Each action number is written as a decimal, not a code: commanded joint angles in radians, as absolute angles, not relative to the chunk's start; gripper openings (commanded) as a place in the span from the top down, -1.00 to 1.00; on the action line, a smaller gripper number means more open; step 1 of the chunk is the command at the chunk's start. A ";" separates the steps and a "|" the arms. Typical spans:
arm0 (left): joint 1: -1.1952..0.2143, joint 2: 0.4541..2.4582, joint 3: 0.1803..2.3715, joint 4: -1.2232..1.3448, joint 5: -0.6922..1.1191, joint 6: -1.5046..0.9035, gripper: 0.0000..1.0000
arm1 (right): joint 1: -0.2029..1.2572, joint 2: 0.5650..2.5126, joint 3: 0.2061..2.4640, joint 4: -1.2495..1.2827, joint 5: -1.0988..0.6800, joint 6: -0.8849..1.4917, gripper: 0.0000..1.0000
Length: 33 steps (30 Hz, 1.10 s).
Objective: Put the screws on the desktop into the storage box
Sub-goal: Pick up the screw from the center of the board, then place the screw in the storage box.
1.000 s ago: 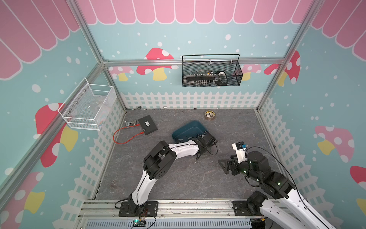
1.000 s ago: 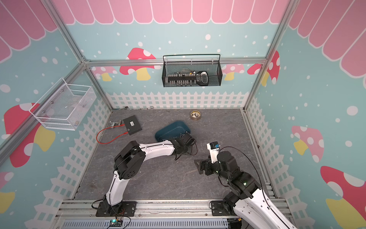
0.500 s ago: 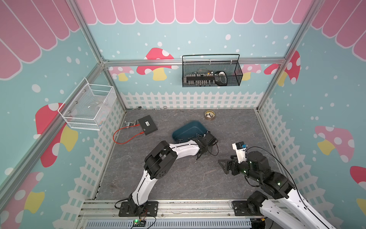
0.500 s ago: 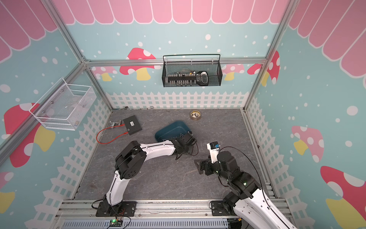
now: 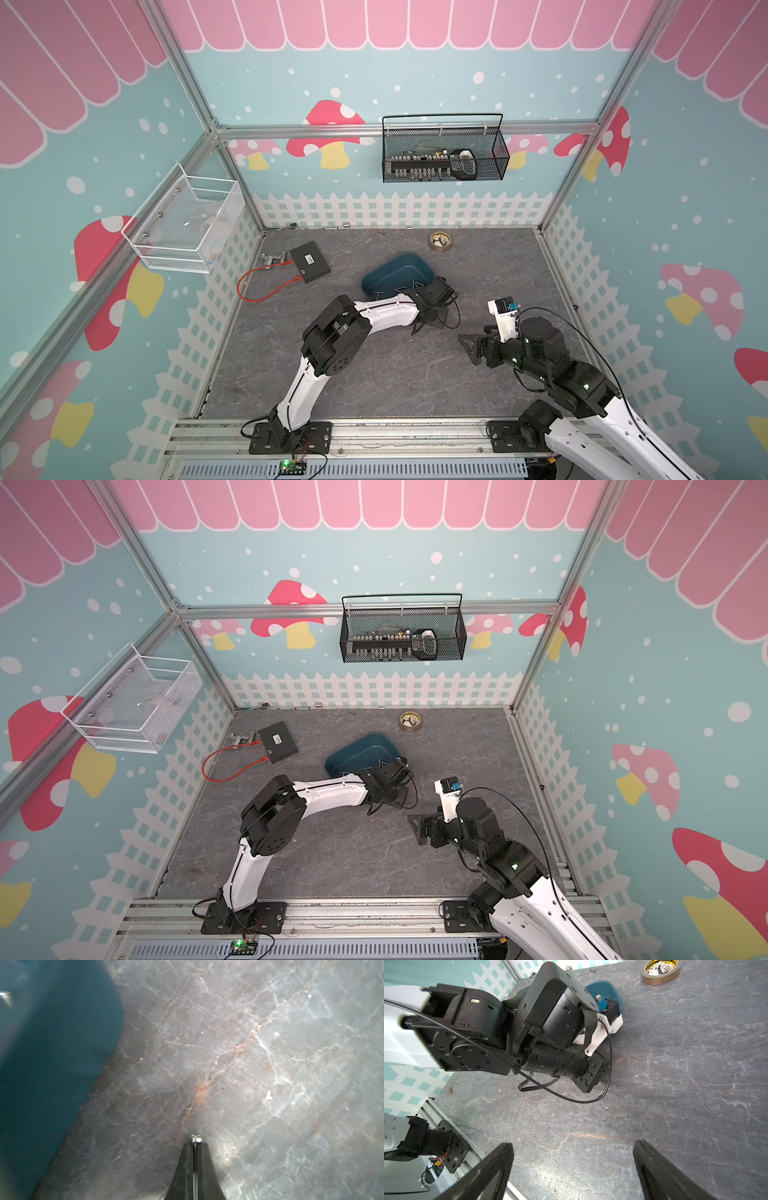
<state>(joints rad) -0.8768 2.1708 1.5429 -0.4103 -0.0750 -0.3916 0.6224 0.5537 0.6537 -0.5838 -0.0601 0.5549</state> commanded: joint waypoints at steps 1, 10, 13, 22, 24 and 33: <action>-0.885 2.125 1.537 -0.435 -0.013 -0.353 1.00 | 0.623 0.546 0.658 -0.583 -0.054 0.554 -0.92; -0.876 2.070 1.531 -0.436 0.022 -0.326 1.00 | 0.622 0.541 0.658 -0.583 -0.051 0.554 -0.92; -0.869 2.049 1.528 -0.437 0.020 -0.321 1.00 | 0.622 0.542 0.658 -0.583 -0.051 0.554 -0.92; -0.807 1.965 1.513 -0.440 0.040 -0.313 1.00 | 0.622 0.544 0.658 -0.583 -0.051 0.554 -0.92; -0.784 1.945 1.508 -0.440 0.045 -0.310 1.00 | 0.623 0.545 0.660 -0.583 -0.050 0.554 -0.92; -0.669 1.909 1.507 -0.439 0.068 -0.296 1.00 | 0.622 0.548 0.658 -0.583 -0.051 0.552 -0.92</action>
<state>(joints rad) -0.6987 1.9297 1.5162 -0.4320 0.0460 -0.3206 0.6224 0.5491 0.6537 -0.5838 -0.0601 0.5549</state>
